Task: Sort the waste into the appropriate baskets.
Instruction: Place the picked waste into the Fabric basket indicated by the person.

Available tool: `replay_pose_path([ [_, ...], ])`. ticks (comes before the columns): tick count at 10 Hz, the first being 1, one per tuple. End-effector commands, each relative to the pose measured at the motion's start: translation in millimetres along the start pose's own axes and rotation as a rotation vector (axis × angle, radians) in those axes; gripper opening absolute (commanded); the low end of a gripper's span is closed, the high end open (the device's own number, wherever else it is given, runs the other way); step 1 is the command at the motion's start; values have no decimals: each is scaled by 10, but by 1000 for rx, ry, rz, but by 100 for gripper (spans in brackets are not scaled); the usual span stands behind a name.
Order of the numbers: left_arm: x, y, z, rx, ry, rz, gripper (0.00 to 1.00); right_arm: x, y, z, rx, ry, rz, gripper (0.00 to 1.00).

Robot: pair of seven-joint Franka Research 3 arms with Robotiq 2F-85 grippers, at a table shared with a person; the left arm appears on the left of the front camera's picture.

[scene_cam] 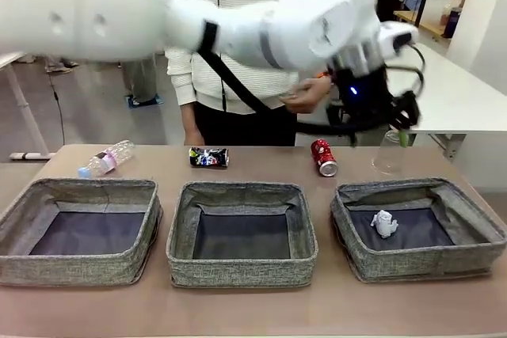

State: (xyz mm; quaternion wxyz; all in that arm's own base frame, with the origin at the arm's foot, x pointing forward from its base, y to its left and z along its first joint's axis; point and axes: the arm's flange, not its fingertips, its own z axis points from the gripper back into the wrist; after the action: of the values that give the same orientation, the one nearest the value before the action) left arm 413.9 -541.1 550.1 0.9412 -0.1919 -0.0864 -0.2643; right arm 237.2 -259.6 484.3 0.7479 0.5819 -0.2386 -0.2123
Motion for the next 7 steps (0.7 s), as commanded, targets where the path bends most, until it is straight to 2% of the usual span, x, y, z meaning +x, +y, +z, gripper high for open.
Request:
replay_pose_path([
  [1, -576, 793, 1022, 30, 5, 37, 100, 51, 173, -517, -54, 159, 53, 100],
  [2, -860, 1279, 1511, -52, 8, 80, 100, 40, 263, -854, -83, 239, 79, 100],
  [3, -1108, 1722, 1815, -139, 11, 128, 100, -14, 390, -1260, -92, 335, 107, 100],
  [4, -1374, 2148, 2037, -189, 5, 205, 100, -124, 518, -1660, -103, 427, 138, 100],
  [5, -1677, 2544, 2199, -283, -10, 247, 100, -249, 626, -1988, -129, 478, 178, 100],
  [6, -2085, 2927, 2364, -508, -72, 209, 100, -392, 715, -2298, -90, 554, 181, 100],
  [7, -2508, 3199, 2469, -669, -200, 220, 100, -488, 745, -2517, -82, 580, 174, 100],
])
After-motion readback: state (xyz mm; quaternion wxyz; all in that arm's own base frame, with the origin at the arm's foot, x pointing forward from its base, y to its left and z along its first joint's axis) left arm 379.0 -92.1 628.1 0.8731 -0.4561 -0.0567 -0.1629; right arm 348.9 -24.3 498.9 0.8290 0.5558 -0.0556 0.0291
